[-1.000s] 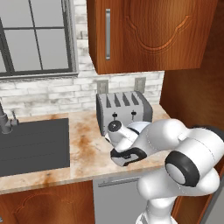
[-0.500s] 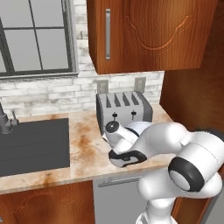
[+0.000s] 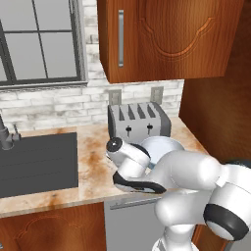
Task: Gather the eggs and milk located in the vicinity of the sink area and place them right next to the bowl.
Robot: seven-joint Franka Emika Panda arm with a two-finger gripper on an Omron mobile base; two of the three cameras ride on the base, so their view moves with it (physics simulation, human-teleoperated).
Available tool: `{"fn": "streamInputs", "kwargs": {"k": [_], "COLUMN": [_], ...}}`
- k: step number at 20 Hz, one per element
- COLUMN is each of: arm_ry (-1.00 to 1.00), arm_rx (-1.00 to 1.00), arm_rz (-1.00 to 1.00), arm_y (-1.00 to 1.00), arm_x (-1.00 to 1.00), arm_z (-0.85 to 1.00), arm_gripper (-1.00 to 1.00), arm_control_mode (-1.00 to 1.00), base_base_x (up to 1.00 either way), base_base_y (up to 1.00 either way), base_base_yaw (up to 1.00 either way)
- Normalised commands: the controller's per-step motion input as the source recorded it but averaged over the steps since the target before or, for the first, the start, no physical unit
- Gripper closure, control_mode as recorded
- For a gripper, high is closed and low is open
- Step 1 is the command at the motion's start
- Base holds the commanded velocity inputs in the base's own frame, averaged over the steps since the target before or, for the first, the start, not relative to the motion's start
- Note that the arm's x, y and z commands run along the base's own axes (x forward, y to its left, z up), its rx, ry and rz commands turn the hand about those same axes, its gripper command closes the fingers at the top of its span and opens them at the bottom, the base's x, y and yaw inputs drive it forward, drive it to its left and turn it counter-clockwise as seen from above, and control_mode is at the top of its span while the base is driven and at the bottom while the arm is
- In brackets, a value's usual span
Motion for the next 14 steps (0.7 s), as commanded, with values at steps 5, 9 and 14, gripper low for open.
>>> {"fn": "streamInputs", "kwargs": {"k": [5, 9, 14], "arm_ry": [-0.11, -0.18, -0.21], "arm_rx": [-0.04, -0.03, -0.03], "arm_rz": [0.00, 0.00, 0.00], "arm_y": [0.31, 0.37, 0.33], "arm_x": [-0.39, -0.46, -0.54], "arm_z": [0.81, 0.89, 0.83], "arm_gripper": [-1.00, -1.00, -1.00], "arm_control_mode": [-1.00, -1.00, -1.00], "base_base_x": [0.00, 0.00, 0.00], "base_base_y": [0.00, 0.00, 0.00], "base_base_yaw": [0.00, 0.00, 0.00]}}
